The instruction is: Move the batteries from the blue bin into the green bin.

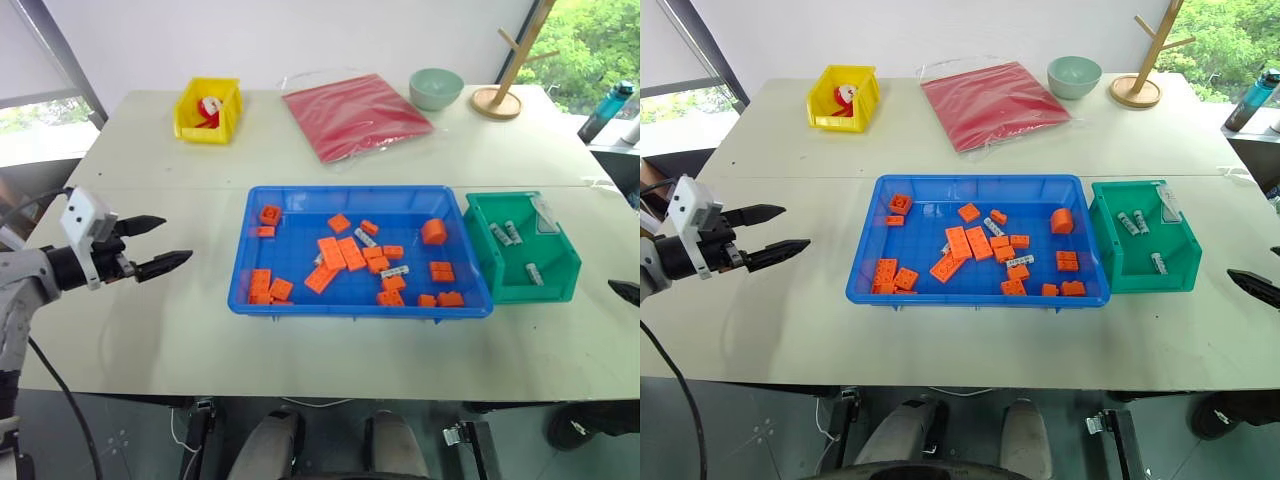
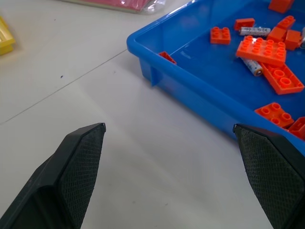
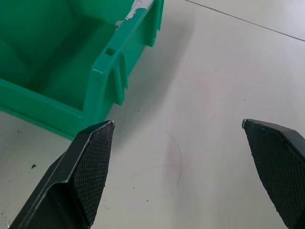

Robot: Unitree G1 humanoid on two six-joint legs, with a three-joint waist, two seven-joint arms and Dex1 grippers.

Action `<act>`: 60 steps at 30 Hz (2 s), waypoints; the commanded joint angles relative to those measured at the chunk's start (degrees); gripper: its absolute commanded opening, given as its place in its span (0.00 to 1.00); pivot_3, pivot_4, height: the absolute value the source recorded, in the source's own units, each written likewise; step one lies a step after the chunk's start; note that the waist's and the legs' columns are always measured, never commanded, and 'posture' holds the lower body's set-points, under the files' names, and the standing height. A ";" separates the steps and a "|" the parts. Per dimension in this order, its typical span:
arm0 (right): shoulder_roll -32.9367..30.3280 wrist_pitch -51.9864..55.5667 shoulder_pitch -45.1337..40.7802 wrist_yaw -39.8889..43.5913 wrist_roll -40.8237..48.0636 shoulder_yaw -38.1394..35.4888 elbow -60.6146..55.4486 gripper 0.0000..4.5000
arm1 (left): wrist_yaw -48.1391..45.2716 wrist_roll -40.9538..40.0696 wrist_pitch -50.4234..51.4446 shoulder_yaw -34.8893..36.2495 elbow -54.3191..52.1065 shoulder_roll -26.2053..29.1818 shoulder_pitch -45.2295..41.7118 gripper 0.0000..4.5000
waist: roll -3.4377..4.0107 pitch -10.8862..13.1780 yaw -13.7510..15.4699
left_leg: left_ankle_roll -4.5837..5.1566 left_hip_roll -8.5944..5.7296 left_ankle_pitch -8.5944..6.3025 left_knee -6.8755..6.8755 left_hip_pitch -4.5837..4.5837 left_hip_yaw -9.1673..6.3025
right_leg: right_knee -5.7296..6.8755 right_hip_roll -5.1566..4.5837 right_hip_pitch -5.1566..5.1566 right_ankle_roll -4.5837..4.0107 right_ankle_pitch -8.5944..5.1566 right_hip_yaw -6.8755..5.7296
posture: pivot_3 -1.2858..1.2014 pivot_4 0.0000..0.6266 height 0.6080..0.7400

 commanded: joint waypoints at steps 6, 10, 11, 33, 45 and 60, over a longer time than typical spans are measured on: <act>0.09 0.74 -0.53 -1.04 0.42 -0.86 -3.82 0.98 | 1.80 -0.76 2.29 2.78 -2.39 1.08 -1.03 1.00 | 0.00 0.00 -0.01 | 0.00 0.00 0.00 0.00 0.00 0.00 | 0.00 0.00 0.00 0.00 0.00 0.00 | 0.52 0.24 0.82; 0.15 1.21 -1.50 -1.59 0.48 -0.26 -3.89 0.98 | 1.92 -0.89 2.90 3.45 -3.44 1.18 -0.24 1.00 | 0.00 0.00 -0.03 | 0.00 0.00 0.00 0.00 0.00 0.00 | 0.00 0.00 0.00 0.00 0.00 0.00 | 0.52 0.24 0.82; 0.16 1.27 -1.73 -1.69 0.49 -0.13 -3.89 0.98 | 1.94 -0.83 2.99 3.63 -3.60 1.21 0.00 1.00 | 0.00 0.00 -0.04 | 0.00 0.00 0.00 0.00 0.00 0.00 | 0.00 0.00 0.00 0.00 0.00 0.00 | 0.52 0.24 0.82; 0.41 24.54 -18.06 -8.06 12.37 8.87 -31.92 0.98 | 4.33 -8.96 12.91 4.10 -17.14 0.27 -0.14 1.00 | 0.12 0.07 -0.19 | 0.00 0.07 0.00 0.00 -0.03 0.03 | 0.01 0.01 -0.06 0.00 0.00 0.00 | 0.52 0.24 0.82; 24.11 35.62 -46.07 -21.50 7.02 42.64 -40.30 0.98 | 4.24 -10.48 13.45 -3.64 -25.95 -1.20 -0.58 1.00 | 0.02 0.10 0.22 | -0.01 0.06 0.00 0.01 -0.24 -0.11 | 0.04 0.01 -0.22 0.00 0.00 -0.01 | 0.52 0.24 0.82; 37.74 24.70 -51.15 -10.64 -9.20 60.60 -22.60 0.98 | 6.56 -9.37 12.70 -7.18 -28.83 -2.85 -1.59 1.00 | 0.01 0.10 -1.79 | -0.03 -0.04 0.01 0.00 -0.25 -0.36 | 0.16 0.07 -0.25 0.00 0.00 -0.07 | 0.52 0.24 0.82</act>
